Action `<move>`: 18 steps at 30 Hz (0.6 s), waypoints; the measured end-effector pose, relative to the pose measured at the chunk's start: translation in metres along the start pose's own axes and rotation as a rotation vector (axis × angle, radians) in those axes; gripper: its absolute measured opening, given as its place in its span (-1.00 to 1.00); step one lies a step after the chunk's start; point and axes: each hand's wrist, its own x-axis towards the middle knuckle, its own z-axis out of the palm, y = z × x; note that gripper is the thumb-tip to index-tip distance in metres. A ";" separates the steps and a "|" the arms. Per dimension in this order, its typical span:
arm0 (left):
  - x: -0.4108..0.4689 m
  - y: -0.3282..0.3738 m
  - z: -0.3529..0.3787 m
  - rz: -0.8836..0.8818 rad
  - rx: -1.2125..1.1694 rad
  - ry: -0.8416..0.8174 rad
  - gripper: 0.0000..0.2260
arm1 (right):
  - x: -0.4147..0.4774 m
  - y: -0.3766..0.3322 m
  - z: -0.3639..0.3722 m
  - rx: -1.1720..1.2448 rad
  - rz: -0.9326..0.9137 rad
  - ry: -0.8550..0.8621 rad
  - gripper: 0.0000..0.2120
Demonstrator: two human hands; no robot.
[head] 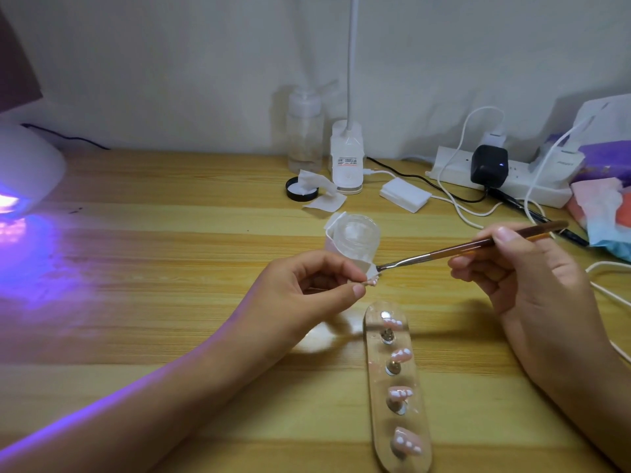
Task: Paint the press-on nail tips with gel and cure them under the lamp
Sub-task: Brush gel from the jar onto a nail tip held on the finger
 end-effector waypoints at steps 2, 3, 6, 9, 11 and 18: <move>0.000 0.000 0.000 -0.004 -0.001 0.002 -0.88 | -0.001 -0.001 0.001 0.017 0.000 -0.025 -0.84; 0.000 0.000 0.000 -0.006 -0.004 0.005 -0.88 | -0.002 -0.001 0.002 0.012 0.002 -0.035 -0.86; 0.000 0.000 0.000 -0.008 -0.008 0.004 -0.90 | -0.001 0.000 0.003 -0.022 -0.006 -0.039 -0.88; 0.000 0.000 0.000 -0.006 -0.018 0.001 -0.91 | 0.001 0.002 0.000 -0.046 -0.005 0.004 -0.80; -0.001 0.000 0.000 -0.004 -0.016 -0.004 -0.91 | 0.001 0.001 -0.002 -0.008 -0.017 -0.001 -0.75; -0.001 0.001 0.000 -0.013 -0.025 0.000 -0.90 | -0.001 0.001 0.002 -0.011 0.002 -0.052 -0.81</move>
